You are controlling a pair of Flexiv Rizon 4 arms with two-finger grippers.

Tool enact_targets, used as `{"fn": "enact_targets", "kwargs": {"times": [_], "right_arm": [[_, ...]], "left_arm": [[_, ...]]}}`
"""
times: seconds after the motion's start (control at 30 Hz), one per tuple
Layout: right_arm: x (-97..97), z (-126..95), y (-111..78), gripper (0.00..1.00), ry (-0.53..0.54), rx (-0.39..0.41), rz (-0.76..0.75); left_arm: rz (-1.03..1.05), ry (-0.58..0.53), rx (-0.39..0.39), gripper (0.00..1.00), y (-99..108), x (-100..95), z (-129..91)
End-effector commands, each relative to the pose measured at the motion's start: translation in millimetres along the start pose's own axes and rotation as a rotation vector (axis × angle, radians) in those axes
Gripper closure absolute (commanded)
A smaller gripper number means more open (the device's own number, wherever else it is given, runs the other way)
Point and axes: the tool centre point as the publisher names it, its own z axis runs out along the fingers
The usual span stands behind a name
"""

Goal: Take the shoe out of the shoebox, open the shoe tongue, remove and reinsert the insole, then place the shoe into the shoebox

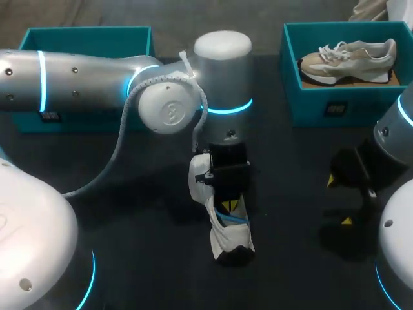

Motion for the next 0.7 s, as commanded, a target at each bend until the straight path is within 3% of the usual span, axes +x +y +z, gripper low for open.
{"fn": "enact_targets", "kwargs": {"times": [0.03,0.33,0.7], "right_arm": [[1.3,0.9,0.2,0.0,-0.002,0.002,-0.001],[1.3,0.9,0.2,0.0,-0.002,0.002,-0.001],[1.3,0.9,0.2,0.0,-0.002,0.002,-0.001]], "left_arm": [[0.027,-0.035,0.021,1.0,-16.8,9.6,-17.5],[0.075,0.057,0.15,1.0,-29.5,9.1,-19.1],[0.093,0.164,0.134,1.0,-39.6,0.4,26.7]]}}
